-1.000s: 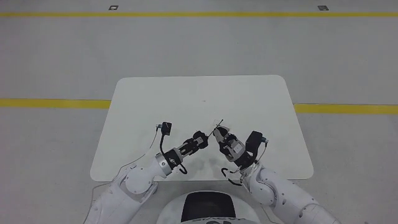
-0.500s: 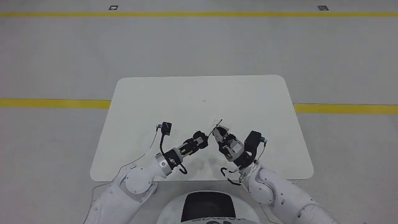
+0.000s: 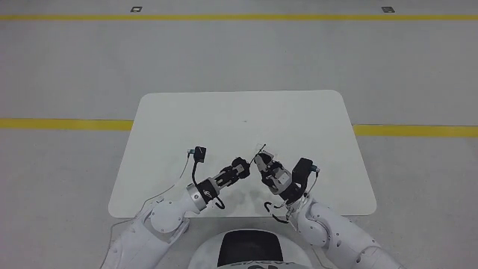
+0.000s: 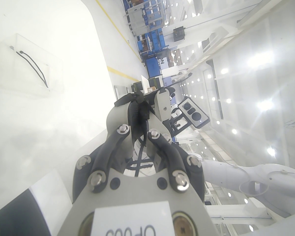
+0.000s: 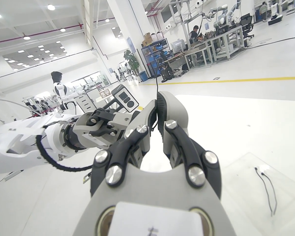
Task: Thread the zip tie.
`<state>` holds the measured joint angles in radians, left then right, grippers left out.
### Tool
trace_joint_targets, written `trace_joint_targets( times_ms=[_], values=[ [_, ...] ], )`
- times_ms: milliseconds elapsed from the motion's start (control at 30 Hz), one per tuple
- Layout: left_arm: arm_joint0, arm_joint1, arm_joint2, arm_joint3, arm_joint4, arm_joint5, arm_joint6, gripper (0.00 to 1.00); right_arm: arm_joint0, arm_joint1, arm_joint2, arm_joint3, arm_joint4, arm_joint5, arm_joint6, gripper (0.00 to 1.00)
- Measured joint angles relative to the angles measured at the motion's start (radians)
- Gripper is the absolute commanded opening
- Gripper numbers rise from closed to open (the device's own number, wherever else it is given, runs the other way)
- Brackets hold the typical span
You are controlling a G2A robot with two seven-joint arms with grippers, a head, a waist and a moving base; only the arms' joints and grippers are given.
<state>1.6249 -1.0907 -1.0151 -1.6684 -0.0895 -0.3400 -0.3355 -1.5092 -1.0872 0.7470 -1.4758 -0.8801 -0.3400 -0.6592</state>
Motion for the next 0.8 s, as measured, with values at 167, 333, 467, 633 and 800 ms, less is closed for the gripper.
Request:
trace_joint_targets(
  times_ms=[167, 333, 467, 633, 800],
  values=[
    [0.0, 0.0, 0.0, 0.0, 0.0, 0.0, 0.0, 0.0, -0.003, -0.001, -0.003, -0.008, -0.003, 0.0, 0.003, 0.0],
    [0.0, 0.0, 0.0, 0.0, 0.0, 0.0, 0.0, 0.0, -0.005, 0.001, -0.006, -0.014, 0.0, 0.0, 0.002, 0.0],
    [0.0, 0.0, 0.0, 0.0, 0.0, 0.0, 0.0, 0.0, -0.005, 0.004, -0.01, -0.019, 0.001, 0.0, 0.0, 0.0],
    [0.0, 0.0, 0.0, 0.0, 0.0, 0.0, 0.0, 0.0, -0.002, 0.007, -0.02, -0.025, 0.005, 0.0, 0.003, 0.0],
    [0.0, 0.0, 0.0, 0.0, 0.0, 0.0, 0.0, 0.0, 0.003, 0.011, -0.029, -0.023, 0.017, 0.0, 0.003, 0.0]
  ],
)
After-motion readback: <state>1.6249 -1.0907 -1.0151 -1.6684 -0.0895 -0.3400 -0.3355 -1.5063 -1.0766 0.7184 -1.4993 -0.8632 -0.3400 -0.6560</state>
